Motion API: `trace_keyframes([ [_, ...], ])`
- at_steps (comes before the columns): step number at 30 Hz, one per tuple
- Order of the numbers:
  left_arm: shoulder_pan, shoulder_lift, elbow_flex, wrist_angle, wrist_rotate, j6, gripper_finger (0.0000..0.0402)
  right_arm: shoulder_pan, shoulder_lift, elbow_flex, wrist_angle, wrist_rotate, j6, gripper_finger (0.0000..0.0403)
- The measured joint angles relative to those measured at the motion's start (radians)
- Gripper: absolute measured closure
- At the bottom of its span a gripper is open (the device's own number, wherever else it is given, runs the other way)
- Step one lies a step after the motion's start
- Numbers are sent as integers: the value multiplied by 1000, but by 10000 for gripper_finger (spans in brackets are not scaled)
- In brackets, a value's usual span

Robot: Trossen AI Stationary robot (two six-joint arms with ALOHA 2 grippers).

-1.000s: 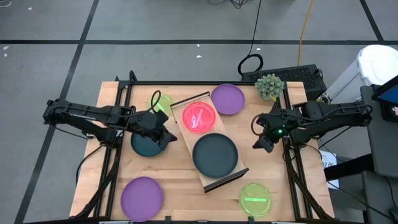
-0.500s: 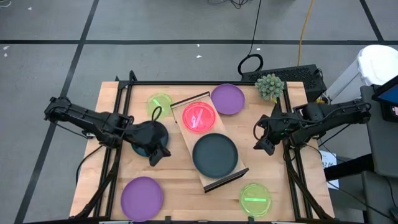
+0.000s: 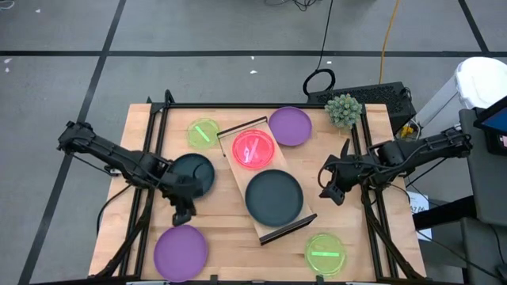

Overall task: Place and stack plates onto a shelf
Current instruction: Stack the bottom purple plate on top of the black plate on the shelf

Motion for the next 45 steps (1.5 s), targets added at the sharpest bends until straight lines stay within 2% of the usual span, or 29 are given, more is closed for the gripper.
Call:
trace_keyframes([
  [7, -9, 0, -146, 49, 104, 92, 329, 0, 0, -5, 22, -1, 41, 282],
  [11, -19, 0, -225, 115, 101, 164, 281, 0, 0, -5, 22, -1, 42, 282],
  [16, -85, -1, -288, 184, 96, 265, 210, -1, 0, -5, 22, -24, 42, 282],
  [20, -134, -1, -319, 223, -8, 299, 186, -1, 0, -5, 21, -24, 42, 282],
  [25, -161, -1, -372, 235, -56, 297, 184, -1, 0, -5, 21, -24, 42, 282],
  [31, -189, -1, -452, 368, -20, 252, 186, -1, 0, -5, 21, -24, 42, 282],
  [35, -203, -1, -498, 433, -22, 190, 213, -1, 0, -5, 21, -24, 48, 282],
  [41, -223, -1, -538, 438, -39, 151, 262, -1, 0, -5, 21, -24, 49, 282],
  [45, -245, -1, -552, 439, -49, 139, 276, -1, 0, -5, 21, -24, 49, 282],
])
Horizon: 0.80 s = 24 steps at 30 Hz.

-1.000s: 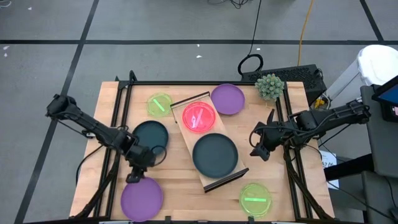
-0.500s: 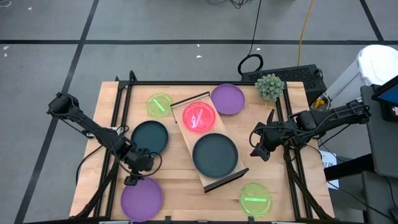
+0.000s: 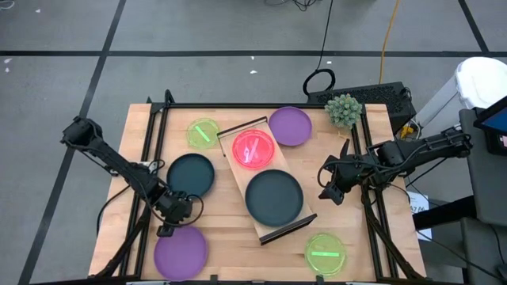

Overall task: Place and stack plates onto a shelf
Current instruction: Stack the bottom purple plate on top of the black plate on the shelf

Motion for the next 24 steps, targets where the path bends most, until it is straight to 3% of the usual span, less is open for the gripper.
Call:
trace_keyframes([
  [6, -32, 0, -1, -3, -20, -11, 306, 0, 0, 0, 0, 2, 11, 282],
  [13, -35, -1, -1, -1, -52, -86, 389, 0, -2, 0, 2, 34, 29, 282],
  [24, -34, -3, 119, -35, -89, -223, 392, -1, -56, 0, 14, 209, 216, 282],
])
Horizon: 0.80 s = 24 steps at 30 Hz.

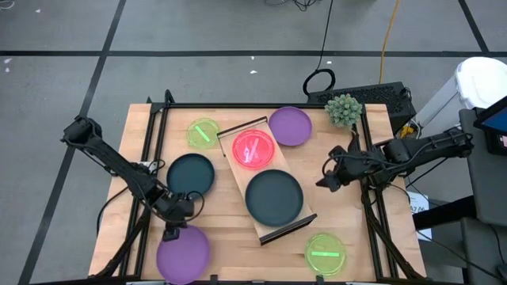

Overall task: Place and stack plates onto a shelf
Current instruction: Stack the bottom purple plate on top of the black plate on the shelf

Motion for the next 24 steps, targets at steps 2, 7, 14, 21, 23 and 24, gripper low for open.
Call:
trace_keyframes([
  [2, 0, 0, 48, -31, -26, -13, 392, 0, -5, 0, 20, 51, 21, 282],
  [7, 16, 0, 182, -178, -98, -32, 392, 0, 16, 0, 155, 167, 19, 282],
  [14, 104, 1, 365, -396, -113, -49, 392, -1, 116, 1, 378, 210, -1, 282],
  [21, 186, 2, 510, -466, -127, -51, 392, -1, 228, 124, 384, 206, -55, 282],
  [23, 218, 2, 541, -488, -131, -76, 392, -1, 260, 173, 358, 206, -80, 282],
  [24, 235, 2, 555, -497, -131, -92, 392, -1, 277, 200, 347, 209, -93, 282],
])
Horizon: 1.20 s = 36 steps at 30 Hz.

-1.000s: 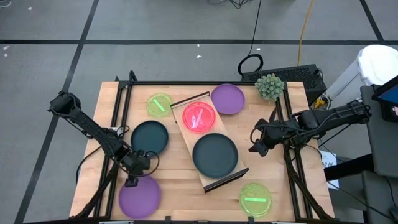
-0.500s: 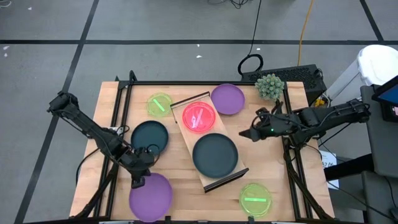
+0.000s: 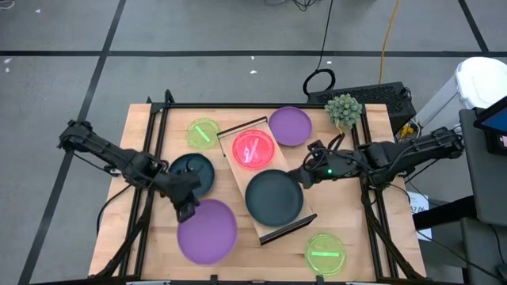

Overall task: Place and stack plates onto a shelf
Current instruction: Stack the bottom purple plate on top of the black plate on the shelf

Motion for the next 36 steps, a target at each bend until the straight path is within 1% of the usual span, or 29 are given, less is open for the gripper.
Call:
trace_keyframes([
  [2, 35, 0, 31, 0, 0, -35, 392, 0, 34, 51, -42, 12, -26, 282],
  [4, 68, 0, 62, 2, 1, -68, 392, 0, 69, 96, -43, 22, -62, 282],
  [10, 140, 0, 122, 4, 4, -109, 392, -7, 162, 193, -56, -29, -147, 282],
  [18, 196, 1, 123, 3, 4, -227, 392, -36, 224, 224, -66, -52, -210, 282],
  [21, 213, 1, 123, 4, -5, -243, 392, -45, 237, 224, -44, -53, -313, 282],
  [24, 228, 1, 123, 5, -32, -243, 392, -46, 241, 221, 16, -43, -457, 282],
  [25, 233, 1, 123, 9, -42, -241, 392, -47, 241, 218, 31, -27, -484, 282],
  [28, 244, 1, 123, 13, -73, -236, 392, -53, 242, 207, 73, -25, -551, 282],
  [32, 248, 1, 123, 14, -131, -222, 392, -65, 242, 182, 94, -27, -596, 282],
  [36, 248, 1, 123, 35, -231, -192, 392, -67, 242, 161, 108, -25, -599, 282],
])
